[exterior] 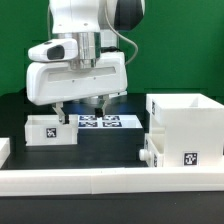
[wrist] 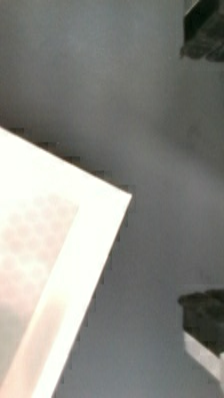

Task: Assemble drawer

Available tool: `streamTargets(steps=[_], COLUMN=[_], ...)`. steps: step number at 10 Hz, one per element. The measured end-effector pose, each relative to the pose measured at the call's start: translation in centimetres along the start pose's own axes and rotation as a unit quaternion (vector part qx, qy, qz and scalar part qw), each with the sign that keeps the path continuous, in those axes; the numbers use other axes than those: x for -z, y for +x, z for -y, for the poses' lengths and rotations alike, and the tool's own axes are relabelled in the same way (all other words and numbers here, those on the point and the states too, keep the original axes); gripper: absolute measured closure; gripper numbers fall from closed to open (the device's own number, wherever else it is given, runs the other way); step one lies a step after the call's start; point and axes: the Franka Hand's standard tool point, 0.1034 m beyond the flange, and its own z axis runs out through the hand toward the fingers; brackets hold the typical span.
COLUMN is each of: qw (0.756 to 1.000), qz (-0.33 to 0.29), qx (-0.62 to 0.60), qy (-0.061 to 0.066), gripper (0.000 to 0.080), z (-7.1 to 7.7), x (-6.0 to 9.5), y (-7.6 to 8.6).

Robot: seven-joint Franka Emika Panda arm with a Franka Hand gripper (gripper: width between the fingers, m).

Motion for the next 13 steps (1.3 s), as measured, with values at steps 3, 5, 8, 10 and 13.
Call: streamTargets(steps=[3,5,8,10,13], qw=[1.000,1.000,1.000,1.000,0.978], qz=[0.000,0.000,0.000,0.000,-0.004], qx=[0.000,0.000,0.000,-0.001,-0.209], qy=[0.000,0.000,0.000,0.000,0.014], gripper=[0.0150,0.0150,0.0150,0.0150,0.0150], z=[0.00,0.00,0.00,0.01,0.74], x=[0.00,0.00,0.00,-0.03,-0.55], y=[0.00,0.00,0.00,-0.02,-0.66])
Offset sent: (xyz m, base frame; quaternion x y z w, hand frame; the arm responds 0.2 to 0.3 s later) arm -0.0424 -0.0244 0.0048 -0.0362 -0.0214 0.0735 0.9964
